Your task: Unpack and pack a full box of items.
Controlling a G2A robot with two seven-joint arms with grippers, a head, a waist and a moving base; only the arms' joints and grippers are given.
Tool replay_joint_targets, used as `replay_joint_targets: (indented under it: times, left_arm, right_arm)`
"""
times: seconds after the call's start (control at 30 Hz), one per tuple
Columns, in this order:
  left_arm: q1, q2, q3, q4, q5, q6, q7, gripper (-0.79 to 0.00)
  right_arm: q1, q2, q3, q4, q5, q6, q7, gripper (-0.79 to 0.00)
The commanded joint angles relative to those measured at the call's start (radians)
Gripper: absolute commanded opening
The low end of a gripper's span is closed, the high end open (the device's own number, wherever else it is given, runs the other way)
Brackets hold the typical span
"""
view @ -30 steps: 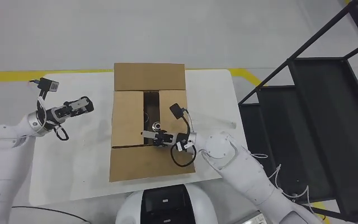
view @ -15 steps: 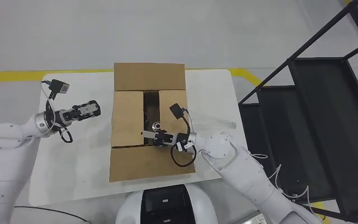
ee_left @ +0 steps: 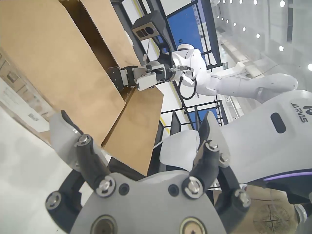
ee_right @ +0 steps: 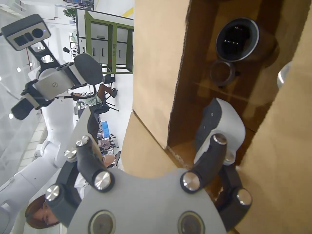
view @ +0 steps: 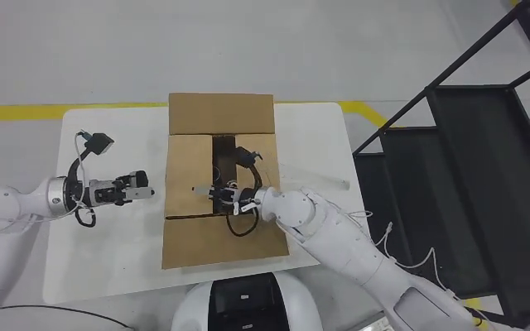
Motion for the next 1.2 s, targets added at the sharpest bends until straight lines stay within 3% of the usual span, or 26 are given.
replay_joint_targets:
  times: [0.0, 0.23, 0.37, 0.7, 0.8, 0.93, 1.17]
  left_arm:
    - [-0.002, 0.014, 0.017, 0.004, -0.031, -0.021, 0.021, 0.0]
    - [-0.023, 0.033, -0.001, 0.129, -0.27, -0.105, 0.106, 0.0]
    - [-0.036, 0.027, -0.011, 0.179, -0.38, -0.131, 0.132, 0.0]
    - [-0.08, -0.001, -0.011, 0.24, -0.468, -0.117, 0.118, 0.0]
    - [-0.098, -0.009, 0.008, 0.268, -0.435, -0.096, 0.097, 0.0]
    - [-0.151, -0.021, 0.07, 0.387, -0.245, -0.08, 0.091, 0.0]
    - [-0.22, -0.061, 0.196, 0.487, 0.0, -0.019, 0.212, 0.0]
  right_arm:
    - [0.016, -0.013, -0.017, 0.026, 0.05, -0.03, 0.005, 0.0]
    - [0.049, -0.042, -0.034, 0.013, 0.202, -0.273, 0.092, 0.0]
    - [0.096, -0.07, -0.081, 0.04, 0.217, -0.337, 0.092, 0.0]
    - [0.269, -0.233, -0.322, 0.301, 0.248, -0.446, 0.016, 0.0]
    - [0.3, -0.276, -0.364, 0.368, 0.222, -0.453, -0.003, 0.0]
    - [0.321, -0.303, -0.373, 0.397, 0.17, -0.451, -0.035, 0.0]
    - [0.276, -0.267, -0.283, 0.276, 0.102, -0.425, -0.041, 0.0]
